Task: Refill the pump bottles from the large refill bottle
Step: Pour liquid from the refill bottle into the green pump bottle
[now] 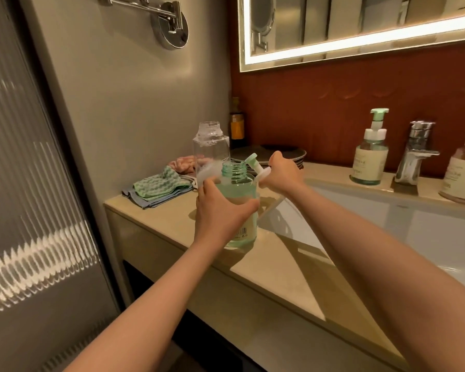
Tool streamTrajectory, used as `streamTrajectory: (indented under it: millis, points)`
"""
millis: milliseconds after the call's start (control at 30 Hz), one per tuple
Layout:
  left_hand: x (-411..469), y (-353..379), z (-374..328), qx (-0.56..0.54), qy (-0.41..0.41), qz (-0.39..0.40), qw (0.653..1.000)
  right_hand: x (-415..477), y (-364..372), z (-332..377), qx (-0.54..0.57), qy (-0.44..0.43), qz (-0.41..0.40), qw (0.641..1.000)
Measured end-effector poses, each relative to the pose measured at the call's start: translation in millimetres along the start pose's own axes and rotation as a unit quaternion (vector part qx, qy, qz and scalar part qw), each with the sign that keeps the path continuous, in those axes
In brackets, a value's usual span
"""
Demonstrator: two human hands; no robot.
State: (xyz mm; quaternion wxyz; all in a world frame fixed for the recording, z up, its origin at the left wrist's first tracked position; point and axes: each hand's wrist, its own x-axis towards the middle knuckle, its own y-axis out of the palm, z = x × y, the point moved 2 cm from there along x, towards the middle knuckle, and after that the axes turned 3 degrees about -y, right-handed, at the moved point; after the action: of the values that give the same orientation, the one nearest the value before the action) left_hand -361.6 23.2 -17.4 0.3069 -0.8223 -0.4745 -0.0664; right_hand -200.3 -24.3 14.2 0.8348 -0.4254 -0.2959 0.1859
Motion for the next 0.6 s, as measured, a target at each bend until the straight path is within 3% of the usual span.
streamTrajectory:
  millis: [333, 600]
  points:
    - [3, 5, 0, -0.002, 0.009, 0.004, 1.0, 26, 32, -7, -0.084, -0.012, 0.098, 0.992]
    - [2, 7, 3, -0.005, 0.01, -0.002, 1.0, 33, 36, -9, -0.099, -0.019, 0.129, 0.986]
